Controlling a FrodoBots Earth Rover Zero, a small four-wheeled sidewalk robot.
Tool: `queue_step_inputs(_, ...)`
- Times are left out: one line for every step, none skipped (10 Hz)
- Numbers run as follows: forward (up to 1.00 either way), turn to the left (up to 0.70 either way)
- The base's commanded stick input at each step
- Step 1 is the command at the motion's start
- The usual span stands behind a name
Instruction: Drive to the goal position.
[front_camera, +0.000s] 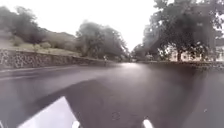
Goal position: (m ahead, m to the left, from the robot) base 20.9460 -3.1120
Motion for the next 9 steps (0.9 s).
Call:
queue_step_inputs(1.0,0.0)
queue_step_inputs(1.0,0.0)
queue_step_inputs(1.0,0.0)
queue_step_inputs(1.0,0.0)
queue_step_inputs(1.0,0.0)
queue_step_inputs(1.0,0.0)
queue_step_inputs(1.0,0.0)
queue_step_inputs(1.0,-0.21)
queue_step_inputs(1.0,-0.4)
